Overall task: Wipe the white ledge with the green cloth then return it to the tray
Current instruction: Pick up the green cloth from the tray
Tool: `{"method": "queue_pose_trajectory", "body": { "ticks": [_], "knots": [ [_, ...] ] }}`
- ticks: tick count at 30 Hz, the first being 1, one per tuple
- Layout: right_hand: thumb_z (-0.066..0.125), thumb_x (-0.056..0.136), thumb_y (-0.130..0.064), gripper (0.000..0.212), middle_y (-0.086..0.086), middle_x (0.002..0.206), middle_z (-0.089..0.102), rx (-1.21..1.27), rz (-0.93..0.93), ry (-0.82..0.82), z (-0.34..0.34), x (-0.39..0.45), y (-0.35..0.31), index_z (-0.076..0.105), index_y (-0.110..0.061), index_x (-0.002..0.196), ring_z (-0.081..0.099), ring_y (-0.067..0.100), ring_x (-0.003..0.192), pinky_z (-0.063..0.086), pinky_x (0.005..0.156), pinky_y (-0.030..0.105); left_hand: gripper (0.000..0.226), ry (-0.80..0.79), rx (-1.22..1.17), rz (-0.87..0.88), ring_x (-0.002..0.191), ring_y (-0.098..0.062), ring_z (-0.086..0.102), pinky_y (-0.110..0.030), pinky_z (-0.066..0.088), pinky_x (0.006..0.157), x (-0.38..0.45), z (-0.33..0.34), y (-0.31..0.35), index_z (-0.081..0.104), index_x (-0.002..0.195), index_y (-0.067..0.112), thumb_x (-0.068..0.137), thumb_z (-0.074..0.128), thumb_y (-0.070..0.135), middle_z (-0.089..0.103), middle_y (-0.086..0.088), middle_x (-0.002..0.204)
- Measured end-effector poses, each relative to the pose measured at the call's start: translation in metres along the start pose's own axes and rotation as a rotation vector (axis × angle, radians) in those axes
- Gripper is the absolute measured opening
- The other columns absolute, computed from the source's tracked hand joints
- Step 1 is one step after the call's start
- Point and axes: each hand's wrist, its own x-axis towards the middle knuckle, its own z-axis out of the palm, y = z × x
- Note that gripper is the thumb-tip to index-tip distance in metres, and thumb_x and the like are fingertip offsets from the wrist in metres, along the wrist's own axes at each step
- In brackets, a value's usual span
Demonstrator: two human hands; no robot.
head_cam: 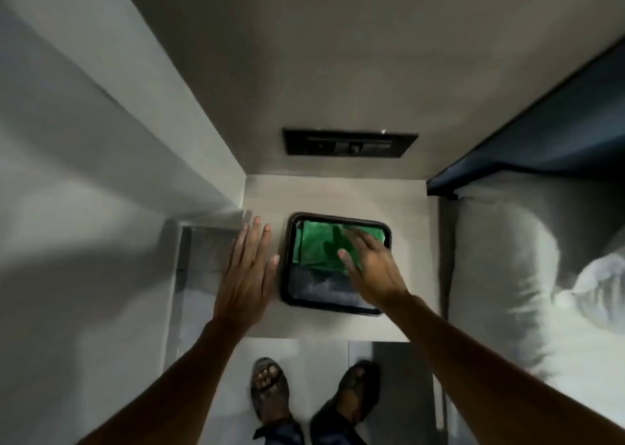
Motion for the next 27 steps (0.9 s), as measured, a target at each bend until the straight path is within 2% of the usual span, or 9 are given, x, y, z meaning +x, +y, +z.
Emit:
{"method": "queue_pose_trajectory", "body": {
  "ticks": [4,7,11,15,20,22,24,25,27],
  "knots": [
    [0.045,0.116,-0.044,0.055,0.006,0.173,0.042,-0.126,-0.053,0.043,0.019,0.036,0.015,0.041,-0.023,0.166,0.039,0.031,0.159,0.03,0.134,0.049,0.059,-0.029,0.053,-0.013,0.171,-0.04,0.021,-0.051,0.019,0.14,0.005,0.049,-0.031,0.031,0.171,0.0,0.118,0.035,0.023,0.024,-0.023,0.182],
    [0.052,0.113,-0.045,0.057,0.007,0.161,0.052,-0.216,-0.097,0.056,0.033,0.044,0.022,0.044,-0.021,0.164,0.048,0.032,0.148,0.036,0.128,0.049,0.058,-0.032,0.045,-0.031,0.171,-0.04,0.023,-0.052,0.02,0.14,0.006,0.078,-0.04,0.032,0.17,-0.001,0.117,0.037,0.019,0.028,-0.024,0.181],
    [0.062,0.106,-0.048,0.065,0.008,0.153,0.051,-0.268,-0.043,0.053,0.03,0.052,0.019,0.043,-0.022,0.163,0.048,0.032,0.141,0.036,0.123,0.05,0.059,-0.051,0.083,-0.058,0.171,-0.037,0.021,-0.041,0.004,0.142,0.006,0.092,-0.053,0.029,0.172,0.0,0.118,0.027,0.025,0.026,-0.021,0.182],
    [0.068,0.104,-0.045,0.05,0.003,0.147,0.053,-0.195,-0.049,-0.033,0.021,0.057,0.011,0.054,-0.027,0.149,0.047,0.027,0.14,0.037,0.122,0.049,0.06,-0.098,0.103,-0.075,0.173,-0.034,0.013,-0.054,0.012,0.141,0.004,0.098,-0.056,0.024,0.174,0.004,0.118,0.023,0.028,0.018,-0.017,0.185],
    [0.07,0.104,-0.041,0.04,0.002,0.156,0.049,-0.214,-0.08,-0.109,0.004,0.057,0.003,0.058,-0.025,0.139,0.047,0.026,0.142,0.049,0.117,0.05,0.061,-0.09,0.1,-0.096,0.173,-0.035,0.014,-0.059,0.017,0.14,0.005,0.096,-0.051,0.027,0.173,0.003,0.118,0.026,0.028,0.021,-0.019,0.184],
    [0.067,0.106,-0.04,0.037,0.003,0.142,0.061,-0.221,-0.099,-0.145,-0.001,0.056,0.003,0.054,-0.024,0.138,0.059,0.028,0.131,0.054,0.1,0.045,0.06,-0.091,0.098,-0.093,0.172,-0.036,0.016,-0.06,0.018,0.139,0.005,0.096,-0.051,0.028,0.172,0.003,0.118,0.026,0.028,0.022,-0.019,0.183],
    [0.063,0.11,-0.036,0.031,0.007,0.119,0.075,-0.197,-0.098,-0.201,-0.006,0.053,0.002,0.049,-0.023,0.134,0.073,0.029,0.105,0.052,0.082,0.036,0.06,-0.085,0.088,-0.084,0.172,-0.036,0.018,-0.059,0.019,0.139,0.006,0.095,-0.052,0.028,0.172,0.001,0.118,0.027,0.027,0.024,-0.02,0.183],
    [0.062,0.11,-0.034,0.029,0.008,0.108,0.077,-0.168,-0.103,-0.223,-0.009,0.051,0.003,0.048,-0.023,0.132,0.074,0.029,0.094,0.054,0.079,0.037,0.059,-0.076,0.082,-0.079,0.172,-0.036,0.019,-0.059,0.021,0.139,0.005,0.095,-0.053,0.028,0.172,0.0,0.118,0.029,0.025,0.026,-0.021,0.182],
    [0.064,0.11,-0.031,0.028,0.009,0.1,0.077,-0.104,-0.117,-0.238,-0.016,0.044,0.003,0.046,-0.025,0.13,0.074,0.028,0.086,0.061,0.081,0.042,0.058,-0.041,0.074,-0.066,0.171,-0.037,0.023,-0.058,0.027,0.137,0.003,0.091,-0.054,0.03,0.171,-0.003,0.118,0.033,0.022,0.029,-0.023,0.18]
  ]
}}
